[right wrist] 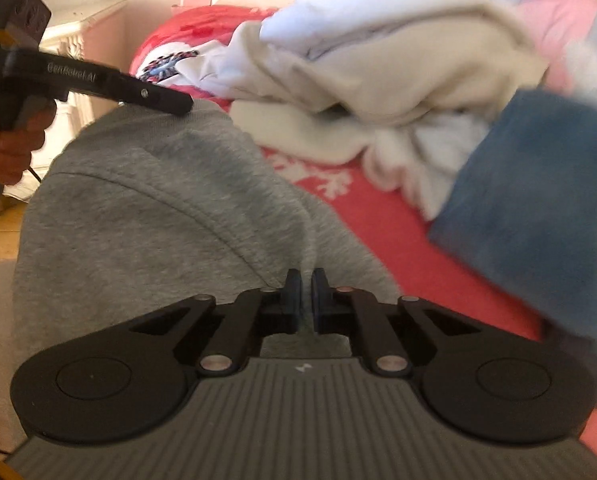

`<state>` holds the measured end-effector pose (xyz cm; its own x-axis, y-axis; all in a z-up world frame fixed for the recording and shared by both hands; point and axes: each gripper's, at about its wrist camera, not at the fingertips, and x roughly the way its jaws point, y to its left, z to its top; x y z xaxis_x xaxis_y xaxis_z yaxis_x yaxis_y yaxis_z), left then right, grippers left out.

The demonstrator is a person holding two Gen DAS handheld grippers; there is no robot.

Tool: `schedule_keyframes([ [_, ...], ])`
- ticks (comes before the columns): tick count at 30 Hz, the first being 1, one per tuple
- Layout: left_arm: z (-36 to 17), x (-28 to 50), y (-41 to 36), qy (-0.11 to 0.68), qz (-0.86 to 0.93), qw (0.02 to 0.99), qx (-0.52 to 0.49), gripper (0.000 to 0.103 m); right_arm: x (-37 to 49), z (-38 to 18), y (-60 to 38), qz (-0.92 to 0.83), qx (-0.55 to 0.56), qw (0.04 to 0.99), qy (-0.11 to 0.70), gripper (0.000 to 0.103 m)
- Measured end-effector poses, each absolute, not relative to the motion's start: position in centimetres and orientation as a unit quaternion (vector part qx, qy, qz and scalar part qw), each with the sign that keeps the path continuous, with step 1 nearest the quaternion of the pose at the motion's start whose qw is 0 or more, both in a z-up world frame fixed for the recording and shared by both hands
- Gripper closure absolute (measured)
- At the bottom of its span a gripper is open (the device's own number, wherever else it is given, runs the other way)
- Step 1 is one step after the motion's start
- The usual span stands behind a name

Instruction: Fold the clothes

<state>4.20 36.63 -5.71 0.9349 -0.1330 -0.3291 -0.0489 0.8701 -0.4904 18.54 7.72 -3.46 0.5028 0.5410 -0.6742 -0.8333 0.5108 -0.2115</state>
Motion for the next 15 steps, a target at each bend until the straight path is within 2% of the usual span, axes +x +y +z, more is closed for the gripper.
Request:
schedule_keyframes([
  [4, -4.4, 4.9, 35.8, 0.160, -0.037, 0.958, -0.236, 0.096, 17.2, -1.7, 7.4, 0.382, -0.289, 0.847, 0.229, 0.100],
  [7, -5.1, 6.0, 35.4, 0.176, -0.022, 0.960, -0.215, 0.096, 17.4, -1.5, 7.6, 0.358, -0.318, 0.852, 0.211, 0.100],
  [12, -6.9, 7.9, 35.1, 0.215, 0.013, 0.960, -0.181, 0.094, 20.1, -5.6, 8.4, 0.300, -0.367, 0.851, 0.228, 0.100],
  [15, -7.4, 7.8, 35.6, 0.224, 0.028, 0.956, -0.186, 0.090, 22.0, -7.2, 7.4, 0.280, -0.326, 0.866, 0.254, 0.100],
])
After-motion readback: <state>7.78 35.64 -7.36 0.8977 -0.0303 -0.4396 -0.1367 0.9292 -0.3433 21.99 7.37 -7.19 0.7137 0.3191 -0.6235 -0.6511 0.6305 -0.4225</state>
